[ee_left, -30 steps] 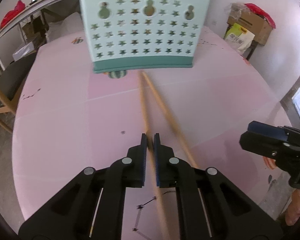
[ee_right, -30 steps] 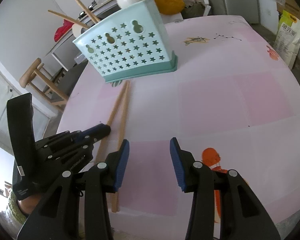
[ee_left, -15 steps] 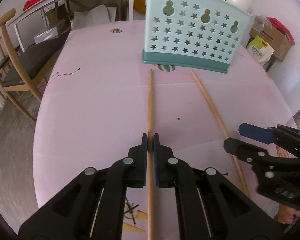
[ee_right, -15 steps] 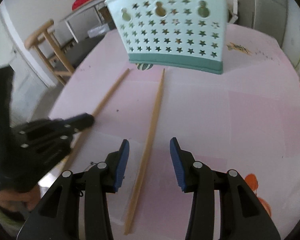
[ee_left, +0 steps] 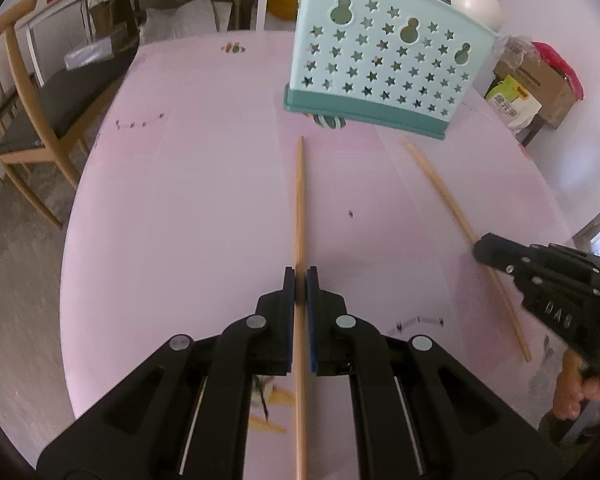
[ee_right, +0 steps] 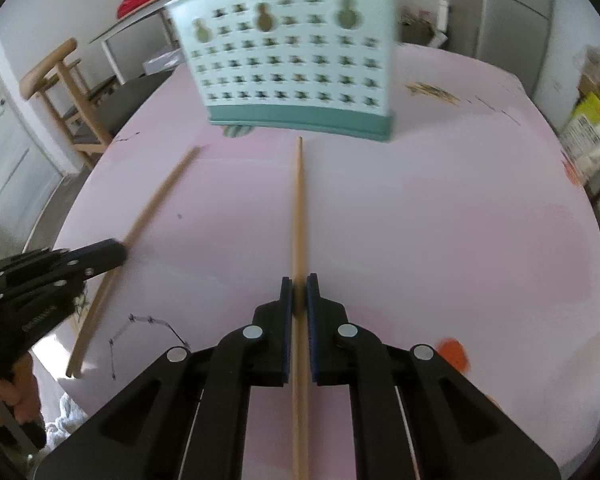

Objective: Organize utensils
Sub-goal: 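Close the right tool on the last chopstick while the left tool lifts its chopstick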

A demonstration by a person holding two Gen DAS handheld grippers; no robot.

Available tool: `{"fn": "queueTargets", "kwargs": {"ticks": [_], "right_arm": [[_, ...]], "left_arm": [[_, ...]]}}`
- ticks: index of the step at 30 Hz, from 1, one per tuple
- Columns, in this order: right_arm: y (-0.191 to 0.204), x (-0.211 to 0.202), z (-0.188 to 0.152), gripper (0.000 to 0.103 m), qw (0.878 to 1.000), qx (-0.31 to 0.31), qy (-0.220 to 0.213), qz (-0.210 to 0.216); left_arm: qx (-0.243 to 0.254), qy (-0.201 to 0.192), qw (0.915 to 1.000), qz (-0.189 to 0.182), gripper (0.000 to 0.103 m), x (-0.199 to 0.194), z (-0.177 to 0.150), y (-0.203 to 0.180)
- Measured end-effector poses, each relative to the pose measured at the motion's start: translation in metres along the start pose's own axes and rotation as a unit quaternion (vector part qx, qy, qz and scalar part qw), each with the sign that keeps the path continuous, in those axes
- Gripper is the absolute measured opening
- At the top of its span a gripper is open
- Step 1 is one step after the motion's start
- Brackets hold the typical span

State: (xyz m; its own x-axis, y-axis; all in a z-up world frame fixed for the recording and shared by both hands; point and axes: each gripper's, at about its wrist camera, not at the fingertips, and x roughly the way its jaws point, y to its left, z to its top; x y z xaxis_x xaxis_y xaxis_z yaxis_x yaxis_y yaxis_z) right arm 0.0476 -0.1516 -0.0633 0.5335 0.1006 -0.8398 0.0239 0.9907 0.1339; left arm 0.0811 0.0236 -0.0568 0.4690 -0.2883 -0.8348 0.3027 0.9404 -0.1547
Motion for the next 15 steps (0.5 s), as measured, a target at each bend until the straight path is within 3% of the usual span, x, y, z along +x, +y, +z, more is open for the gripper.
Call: {"fn": "queueTargets", "kwargs": {"ticks": [5,7,9,15], "right_arm": [[-0.019,-0.009,-0.009,0.008,1.000,0.013,0.018,0.018],[-0.021,-0.007,-0.008,0.010,1.000,0.010,0.022,0.018],[-0.023,-0.006,-0.004,0.019,1.000,0.011,0.020,0.019],[-0.021,0.008,0.018,0.023,1.000,-0.011,0.014,0.014]], "left_arm": [[-0.002,0.026,0.9996,-0.015,0.006,-0.003,-0.003,0.004],[-0.005,0.031,0.9993,-0.023,0.020,-0.003,0.001,0.005],[-0.005,0.026,0.9995,-0.019,0.026,-0.002,0.008,0.007],[0.003,0.043,0.9988,-0.023,0.025,0.016,0.034,0.011]]}}
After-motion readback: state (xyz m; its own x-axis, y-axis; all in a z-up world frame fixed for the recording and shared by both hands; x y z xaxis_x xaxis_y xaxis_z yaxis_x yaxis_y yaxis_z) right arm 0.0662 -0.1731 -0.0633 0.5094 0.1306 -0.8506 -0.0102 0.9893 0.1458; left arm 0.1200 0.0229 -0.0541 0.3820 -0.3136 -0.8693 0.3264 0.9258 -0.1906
